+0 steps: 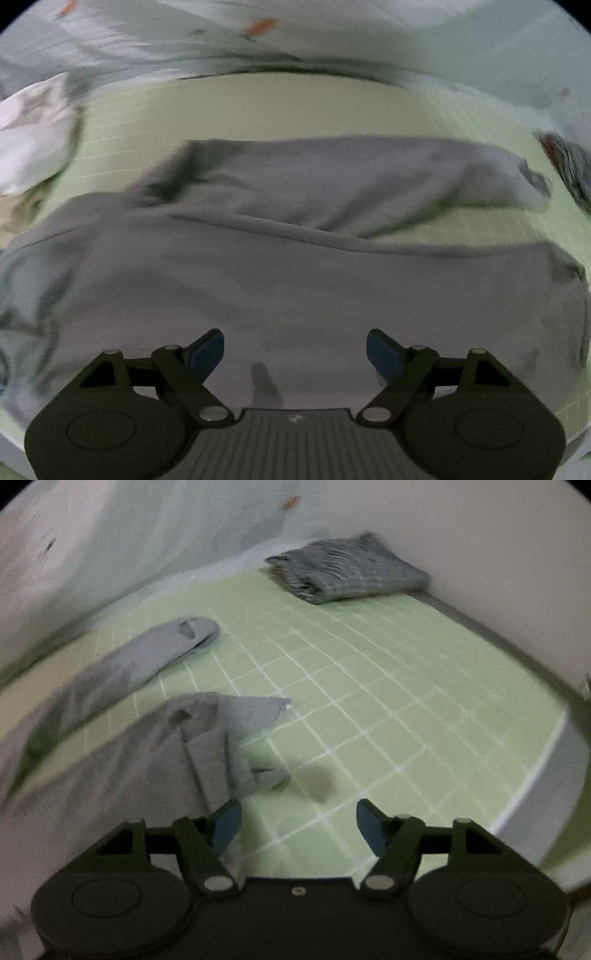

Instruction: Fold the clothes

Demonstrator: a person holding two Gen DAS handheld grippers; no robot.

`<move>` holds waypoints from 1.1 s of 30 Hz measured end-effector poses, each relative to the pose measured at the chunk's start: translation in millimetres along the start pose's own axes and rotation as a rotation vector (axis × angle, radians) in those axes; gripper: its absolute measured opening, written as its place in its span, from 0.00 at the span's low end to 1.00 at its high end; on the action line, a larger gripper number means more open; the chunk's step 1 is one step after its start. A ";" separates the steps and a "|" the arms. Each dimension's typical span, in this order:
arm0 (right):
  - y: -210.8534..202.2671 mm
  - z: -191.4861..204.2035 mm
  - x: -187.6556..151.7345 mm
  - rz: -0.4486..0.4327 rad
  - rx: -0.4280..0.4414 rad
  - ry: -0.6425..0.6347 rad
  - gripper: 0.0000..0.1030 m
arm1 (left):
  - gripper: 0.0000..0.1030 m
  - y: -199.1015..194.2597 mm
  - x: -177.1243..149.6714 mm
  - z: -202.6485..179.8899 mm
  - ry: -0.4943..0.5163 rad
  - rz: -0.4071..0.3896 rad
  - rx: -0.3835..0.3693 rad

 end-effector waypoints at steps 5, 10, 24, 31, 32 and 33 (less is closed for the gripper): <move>26.3 2.9 8.4 0.001 0.092 -0.121 0.67 | 0.83 28.4 0.1 -49.1 0.005 0.044 0.013; 43.8 10.8 10.7 0.019 0.240 -0.156 0.57 | 0.83 42.8 -16.9 -73.0 -0.017 0.098 0.047; 6.6 -47.0 66.9 -0.183 -0.011 -0.325 0.03 | 0.96 46.9 -33.2 -79.2 -0.081 0.159 0.108; 26.5 -57.4 45.1 -0.033 -0.056 -0.316 0.08 | 0.99 48.5 -35.3 -85.8 -0.075 0.178 0.100; 26.0 -57.6 43.3 -0.025 -0.045 -0.281 0.11 | 1.00 48.7 -35.8 -85.2 -0.081 0.180 0.098; 25.0 -57.7 41.9 -0.020 -0.033 -0.242 0.25 | 1.00 48.8 -36.5 -84.6 -0.087 0.181 0.097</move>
Point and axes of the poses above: each gripper's, at about its wrist camera, not at the fingertips, and y roughly the way its jaws point, z to its left, x to its top, the point moved 4 cm from there along y, roughly the way its jaws point, and after that the axes turned 3 degrees about y, right-handed, at the moved point
